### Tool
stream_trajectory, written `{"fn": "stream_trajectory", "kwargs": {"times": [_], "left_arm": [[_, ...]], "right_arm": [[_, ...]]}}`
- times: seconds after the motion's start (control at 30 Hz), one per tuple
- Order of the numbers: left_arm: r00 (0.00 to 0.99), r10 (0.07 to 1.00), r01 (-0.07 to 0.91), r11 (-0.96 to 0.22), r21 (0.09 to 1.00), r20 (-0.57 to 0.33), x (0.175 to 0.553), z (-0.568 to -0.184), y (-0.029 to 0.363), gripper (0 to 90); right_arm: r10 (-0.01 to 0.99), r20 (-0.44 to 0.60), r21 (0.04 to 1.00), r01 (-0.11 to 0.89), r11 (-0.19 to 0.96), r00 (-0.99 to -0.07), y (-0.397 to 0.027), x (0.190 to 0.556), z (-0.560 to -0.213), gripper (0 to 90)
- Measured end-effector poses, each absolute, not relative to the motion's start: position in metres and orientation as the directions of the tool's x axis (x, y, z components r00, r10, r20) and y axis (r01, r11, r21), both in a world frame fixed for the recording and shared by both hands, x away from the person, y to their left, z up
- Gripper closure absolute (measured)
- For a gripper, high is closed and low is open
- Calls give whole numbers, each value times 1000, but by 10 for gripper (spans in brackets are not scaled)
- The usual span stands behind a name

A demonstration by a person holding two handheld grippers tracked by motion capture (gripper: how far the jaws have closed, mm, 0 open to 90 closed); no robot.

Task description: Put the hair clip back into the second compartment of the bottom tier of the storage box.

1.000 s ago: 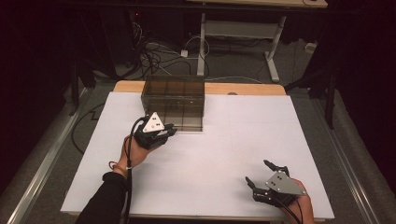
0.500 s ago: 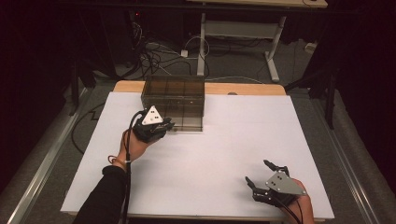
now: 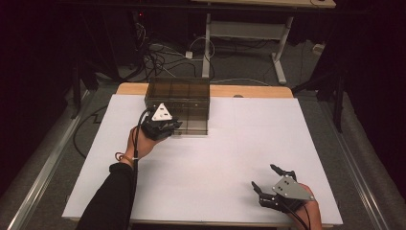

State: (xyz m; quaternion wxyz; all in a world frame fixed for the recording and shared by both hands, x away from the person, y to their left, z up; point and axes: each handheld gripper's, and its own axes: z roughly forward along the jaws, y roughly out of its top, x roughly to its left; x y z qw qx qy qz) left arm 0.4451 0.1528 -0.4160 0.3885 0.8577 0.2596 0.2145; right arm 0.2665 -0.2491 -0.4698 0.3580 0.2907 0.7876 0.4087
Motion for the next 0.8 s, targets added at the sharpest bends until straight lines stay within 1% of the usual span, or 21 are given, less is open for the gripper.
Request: {"fn": "stream_trajectory", "kwargs": {"times": [0.33,0.8], "left_arm": [[770,615,298,-584,755,171,459,-415,147,709],[757,633,351,-603,716,162,476,-432,142,708]], "right_arm": [[750,-326,851,166,498,-575,-249,267,-470,188],[750,-326,850,169,499,-576,-249,267,-471,188]]}}
